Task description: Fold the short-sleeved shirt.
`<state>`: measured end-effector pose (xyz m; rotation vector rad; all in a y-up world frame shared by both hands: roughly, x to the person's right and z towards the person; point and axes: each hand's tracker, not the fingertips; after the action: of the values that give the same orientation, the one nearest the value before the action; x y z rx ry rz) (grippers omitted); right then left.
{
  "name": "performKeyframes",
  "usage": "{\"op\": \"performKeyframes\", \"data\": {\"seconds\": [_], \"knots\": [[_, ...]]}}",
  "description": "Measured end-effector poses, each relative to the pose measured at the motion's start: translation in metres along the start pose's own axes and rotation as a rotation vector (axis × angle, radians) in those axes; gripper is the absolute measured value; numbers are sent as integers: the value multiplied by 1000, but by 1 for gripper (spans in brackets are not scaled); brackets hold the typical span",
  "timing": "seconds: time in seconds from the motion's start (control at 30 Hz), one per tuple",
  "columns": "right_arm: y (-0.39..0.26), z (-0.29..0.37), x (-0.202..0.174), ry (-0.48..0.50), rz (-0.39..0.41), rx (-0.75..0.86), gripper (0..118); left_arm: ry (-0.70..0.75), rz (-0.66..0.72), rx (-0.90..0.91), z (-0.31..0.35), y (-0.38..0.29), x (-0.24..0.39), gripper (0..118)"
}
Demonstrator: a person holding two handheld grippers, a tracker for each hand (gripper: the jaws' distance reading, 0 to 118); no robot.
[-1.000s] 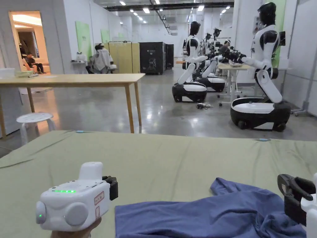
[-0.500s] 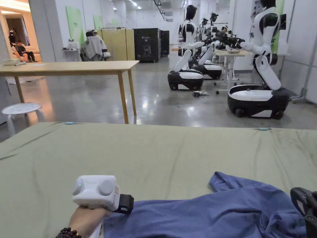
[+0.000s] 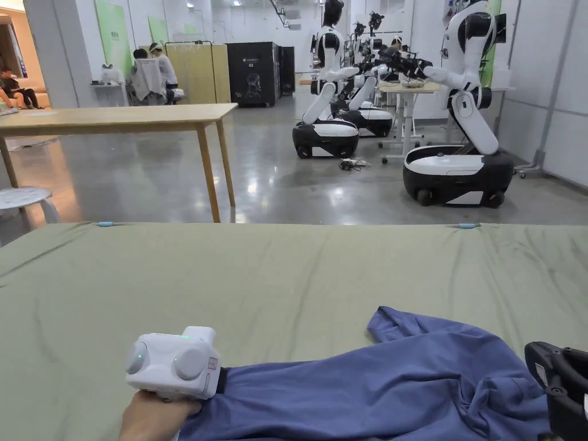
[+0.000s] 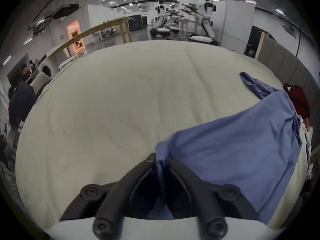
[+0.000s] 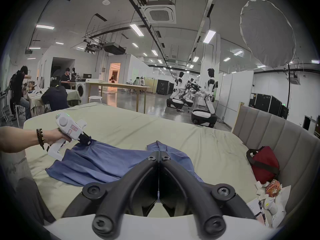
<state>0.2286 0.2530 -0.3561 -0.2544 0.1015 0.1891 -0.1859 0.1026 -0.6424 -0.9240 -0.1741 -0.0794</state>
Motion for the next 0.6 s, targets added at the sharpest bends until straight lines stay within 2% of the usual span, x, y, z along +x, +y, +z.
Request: {"op": "performKeyframes", "data": {"seconds": [0.07,0.17,0.27,0.33,0.37,0.4,0.47,0.53,0.6], "knots": [[1,0,0,1,-6,-3,1,43,-5,-5,1,-1,6,4],[6,-1,11,16,-28,-15,1,19,19,-4,4,-1,2,4],[11,-21,45,12,-78,-90,1,-5,38,24,12,-1,-4,4],[8,-43,75,-50,-125,-127,3,-18,44,39,17,-1,-6,4],[5,-56,88,-90,-136,-154,15,-22,48,48,19,-2,-7,4],[-1,-74,106,-104,-128,-192,41,-32,52,56,21,-2,-8,4],[-15,-105,132,-97,-125,-286,118,-44,55,66,22,-3,-7,4],[-37,-137,154,-83,-161,-415,115,-47,55,70,24,-4,-6,4],[-60,-150,171,-89,-198,-443,115,-63,49,74,24,-4,-6,4]]}}
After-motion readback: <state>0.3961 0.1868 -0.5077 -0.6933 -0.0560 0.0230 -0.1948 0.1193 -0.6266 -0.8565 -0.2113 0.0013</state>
